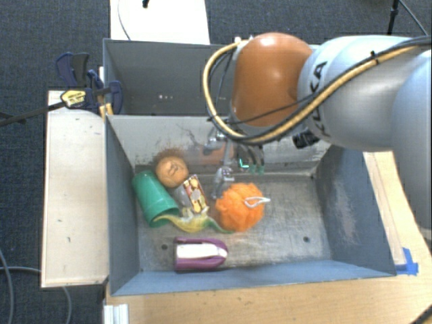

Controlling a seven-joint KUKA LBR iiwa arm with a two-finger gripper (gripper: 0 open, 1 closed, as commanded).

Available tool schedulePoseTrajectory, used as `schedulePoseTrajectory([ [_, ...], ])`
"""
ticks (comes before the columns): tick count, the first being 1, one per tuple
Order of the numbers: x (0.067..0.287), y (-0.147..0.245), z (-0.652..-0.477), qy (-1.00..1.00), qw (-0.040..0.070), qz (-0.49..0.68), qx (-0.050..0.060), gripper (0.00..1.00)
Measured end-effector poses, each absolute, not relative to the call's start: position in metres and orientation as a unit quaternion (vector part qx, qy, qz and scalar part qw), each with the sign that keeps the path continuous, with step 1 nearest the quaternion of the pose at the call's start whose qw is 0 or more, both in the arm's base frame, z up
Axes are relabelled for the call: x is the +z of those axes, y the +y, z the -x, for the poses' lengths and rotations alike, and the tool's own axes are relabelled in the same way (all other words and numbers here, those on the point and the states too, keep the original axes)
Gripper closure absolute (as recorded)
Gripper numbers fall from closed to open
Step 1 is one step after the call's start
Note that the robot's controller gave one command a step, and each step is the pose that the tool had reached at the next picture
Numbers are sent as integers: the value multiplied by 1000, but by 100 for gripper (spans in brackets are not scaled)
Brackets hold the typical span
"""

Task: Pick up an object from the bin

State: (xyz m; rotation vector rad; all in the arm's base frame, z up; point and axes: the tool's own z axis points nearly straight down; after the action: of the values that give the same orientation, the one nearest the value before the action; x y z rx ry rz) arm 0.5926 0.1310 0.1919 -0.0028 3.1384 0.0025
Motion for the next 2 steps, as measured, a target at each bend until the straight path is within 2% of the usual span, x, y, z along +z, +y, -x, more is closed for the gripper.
schedulePoseTrajectory([
  [1, 191, 130, -592, 1000, 2, 0, 1, 0],
  [2, 159, 115, -583, 1000, -3, -2, 0, 0],
])
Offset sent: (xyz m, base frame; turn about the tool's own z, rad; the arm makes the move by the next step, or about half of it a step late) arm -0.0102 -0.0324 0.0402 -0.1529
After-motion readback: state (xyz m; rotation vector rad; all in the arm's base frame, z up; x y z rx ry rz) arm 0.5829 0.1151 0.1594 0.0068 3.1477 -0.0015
